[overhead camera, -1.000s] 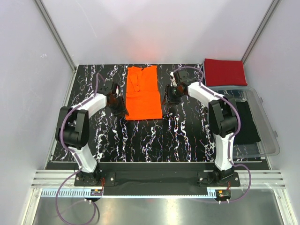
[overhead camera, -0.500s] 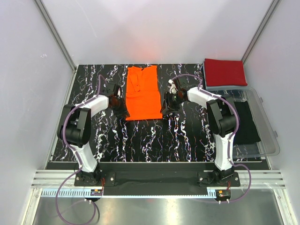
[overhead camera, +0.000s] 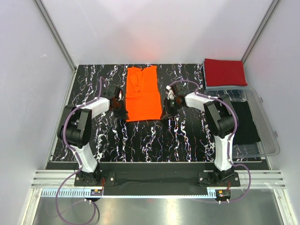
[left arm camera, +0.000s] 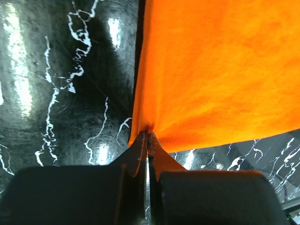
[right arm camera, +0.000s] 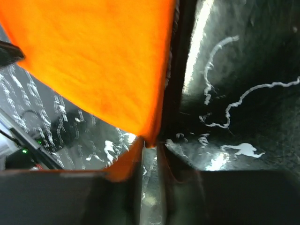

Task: Fold and stack the t-shirts
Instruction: Fold the tshirt

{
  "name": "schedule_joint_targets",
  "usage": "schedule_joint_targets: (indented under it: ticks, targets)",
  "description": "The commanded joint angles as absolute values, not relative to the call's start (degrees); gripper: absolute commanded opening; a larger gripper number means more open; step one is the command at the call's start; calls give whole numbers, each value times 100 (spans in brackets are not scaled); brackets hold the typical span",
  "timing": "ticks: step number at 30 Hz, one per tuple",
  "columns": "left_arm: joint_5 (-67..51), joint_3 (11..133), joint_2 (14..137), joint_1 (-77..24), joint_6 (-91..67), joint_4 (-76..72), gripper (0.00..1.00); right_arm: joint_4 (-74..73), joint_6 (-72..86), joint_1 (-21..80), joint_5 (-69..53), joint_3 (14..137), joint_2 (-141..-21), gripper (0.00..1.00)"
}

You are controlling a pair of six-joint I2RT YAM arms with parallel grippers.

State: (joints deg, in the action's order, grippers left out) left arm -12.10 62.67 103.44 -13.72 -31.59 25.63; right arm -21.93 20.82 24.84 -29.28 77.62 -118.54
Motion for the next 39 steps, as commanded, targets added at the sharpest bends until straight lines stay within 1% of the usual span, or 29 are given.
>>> schedule_joint_targets:
  ticks: [1,2,3,10,11,13,14,15,17,18,19,21,22,25,26,29,32,36,39]
  targets:
    - [-1028,5995,10126,-1494,-3208,2505,0,-2074,2118,2549,-2611,7454,-11619,9]
    - [-1020,5951,10073,-1512,-3217,2514,0,-2083,2136,2549,-2576,7392,-11515,2]
    - [-1011,5907,10003,-1529,-3234,2514,0,-2074,2171,2558,-2540,7313,-11435,0]
    - [-949,5002,9045,-1862,-3349,2531,1,-2013,2382,2794,-2066,5969,-10469,0]
    - [-1045,4897,8853,-1898,-3427,2531,4,-2021,2478,2838,-2048,5820,-10215,0]
    - [-1098,4598,8641,-2056,-3472,2531,7,-2013,2583,3031,-1960,5398,-9933,0]
    - [-1055,4518,8405,-2135,-3472,2531,11,-2021,2732,3119,-1908,5283,-9679,0]
    - [-994,4361,8289,-2205,-3480,2566,12,-2013,2794,3198,-1820,5065,-9564,0]
    - [-853,4228,7938,-2346,-3498,2698,13,-2030,2987,3417,-1749,4870,-9292,3]
    - [-844,4114,7815,-2381,-3515,2829,16,-2030,3049,3462,-1679,4669,-9203,6]
    - [-852,4061,7509,-2425,-3533,2891,18,-2048,3128,3498,-1644,4571,-9115,11]
    - [-844,3964,7182,-2522,-3603,3049,22,-2074,3322,3533,-1565,4282,-8790,16]
    - [-844,3955,6850,-2540,-3621,3102,23,-2100,3383,3533,-1530,4193,-8659,22]
    - [-1063,4025,6470,-2549,-3665,3050,29,-2171,3647,3560,-1476,3964,-7957,27]
    - [-1298,4078,6469,-2540,-3622,3006,29,-2249,3778,3568,-1477,3946,-7815,29]
    - [-1450,4446,6767,-2531,-3455,2979,29,-2591,3911,3577,-1380,4069,-7419,32]
    - [-1477,4877,7337,-2522,-3349,2971,27,-2829,3762,3577,-1275,4481,-7488,31]
    - [-1398,5492,8111,-2505,-3217,2857,24,-2883,3437,3560,-1082,5333,-8119,20]
    - [-1257,5949,8909,-2444,-3085,2821,22,-2883,3025,3525,-1028,5940,-8944,16]
